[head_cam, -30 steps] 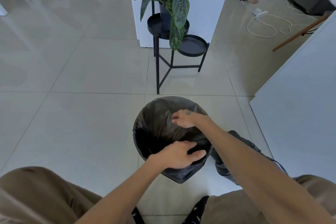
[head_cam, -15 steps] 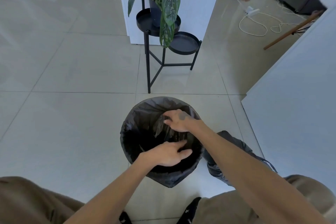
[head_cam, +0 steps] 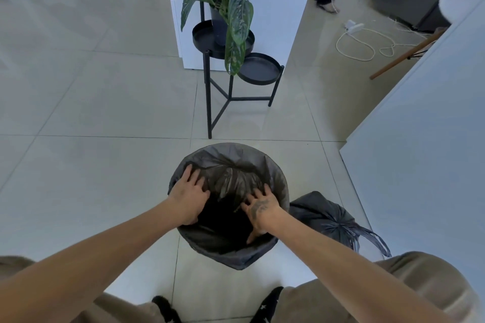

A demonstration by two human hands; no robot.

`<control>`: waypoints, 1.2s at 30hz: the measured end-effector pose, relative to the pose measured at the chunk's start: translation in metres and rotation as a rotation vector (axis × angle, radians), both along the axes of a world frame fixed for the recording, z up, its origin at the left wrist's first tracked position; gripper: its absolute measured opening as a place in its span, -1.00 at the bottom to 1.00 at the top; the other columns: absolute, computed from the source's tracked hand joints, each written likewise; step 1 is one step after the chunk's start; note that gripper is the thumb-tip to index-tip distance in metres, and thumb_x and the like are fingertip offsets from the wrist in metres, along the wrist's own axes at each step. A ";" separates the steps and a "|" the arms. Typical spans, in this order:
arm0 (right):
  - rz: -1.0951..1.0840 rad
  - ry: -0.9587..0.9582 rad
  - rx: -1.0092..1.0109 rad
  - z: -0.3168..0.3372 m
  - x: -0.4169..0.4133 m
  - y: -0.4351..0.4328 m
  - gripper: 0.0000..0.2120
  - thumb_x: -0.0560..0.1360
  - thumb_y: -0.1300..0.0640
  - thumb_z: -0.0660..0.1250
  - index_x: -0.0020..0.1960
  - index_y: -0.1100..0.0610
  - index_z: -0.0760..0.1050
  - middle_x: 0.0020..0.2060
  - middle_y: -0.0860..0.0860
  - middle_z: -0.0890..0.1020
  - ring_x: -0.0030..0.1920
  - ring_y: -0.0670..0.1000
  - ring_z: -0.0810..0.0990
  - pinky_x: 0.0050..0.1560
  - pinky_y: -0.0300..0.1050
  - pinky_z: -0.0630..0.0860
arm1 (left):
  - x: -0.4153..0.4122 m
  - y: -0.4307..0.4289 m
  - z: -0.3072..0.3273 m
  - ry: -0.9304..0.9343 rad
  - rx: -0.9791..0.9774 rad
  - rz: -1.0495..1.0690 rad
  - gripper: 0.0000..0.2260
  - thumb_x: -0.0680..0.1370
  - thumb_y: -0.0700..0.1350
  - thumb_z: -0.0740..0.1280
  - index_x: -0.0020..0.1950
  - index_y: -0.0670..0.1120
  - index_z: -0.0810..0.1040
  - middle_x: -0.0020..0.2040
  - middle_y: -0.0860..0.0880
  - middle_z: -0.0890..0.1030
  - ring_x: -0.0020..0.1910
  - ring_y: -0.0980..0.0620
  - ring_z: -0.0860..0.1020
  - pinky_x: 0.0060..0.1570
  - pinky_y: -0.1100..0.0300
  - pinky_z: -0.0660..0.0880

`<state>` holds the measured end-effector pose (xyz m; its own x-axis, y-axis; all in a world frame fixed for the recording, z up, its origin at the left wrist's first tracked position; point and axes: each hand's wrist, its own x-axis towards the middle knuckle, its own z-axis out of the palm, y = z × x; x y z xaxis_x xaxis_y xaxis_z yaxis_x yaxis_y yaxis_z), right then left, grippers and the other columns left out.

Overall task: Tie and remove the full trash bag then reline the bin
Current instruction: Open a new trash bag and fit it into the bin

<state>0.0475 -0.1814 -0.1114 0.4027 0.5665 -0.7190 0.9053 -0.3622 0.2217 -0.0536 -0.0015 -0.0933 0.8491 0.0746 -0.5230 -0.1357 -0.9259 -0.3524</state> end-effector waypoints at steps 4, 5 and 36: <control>-0.029 -0.019 -0.028 -0.001 0.006 -0.001 0.11 0.33 -0.45 0.38 0.64 0.03 -0.03 0.63 0.12 0.00 0.62 0.22 -0.10 0.55 0.32 -0.23 | -0.003 0.000 -0.002 0.073 0.083 0.009 -0.19 0.51 0.38 0.23 0.63 -0.01 0.11 0.64 -0.24 0.04 0.61 -0.31 -0.11 0.48 -0.31 -0.35; -0.034 -0.011 -0.020 0.000 0.005 0.002 0.10 0.33 -0.44 0.39 0.63 0.03 -0.01 0.63 0.12 0.01 0.62 0.22 -0.09 0.55 0.32 -0.21 | -0.003 0.000 -0.001 0.061 0.059 0.025 -0.19 0.51 0.39 0.22 0.63 0.00 0.12 0.64 -0.23 0.05 0.61 -0.31 -0.10 0.48 -0.31 -0.35; 0.079 -0.287 0.004 0.032 0.021 -0.014 0.23 0.23 -0.66 0.15 0.63 -0.02 -0.21 0.62 0.11 -0.26 0.57 0.26 -0.37 0.43 0.42 -0.45 | -0.007 0.005 0.014 0.120 -0.132 0.036 0.03 0.30 0.66 -0.11 0.64 0.11 0.01 0.66 -0.16 -0.02 0.61 -0.27 -0.23 0.44 -0.34 -0.42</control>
<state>0.0682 -0.1956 -0.0797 0.5441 0.6065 -0.5798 0.8311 -0.2944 0.4718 -0.0605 0.0037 -0.0789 0.7783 0.0279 -0.6273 -0.1356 -0.9680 -0.2113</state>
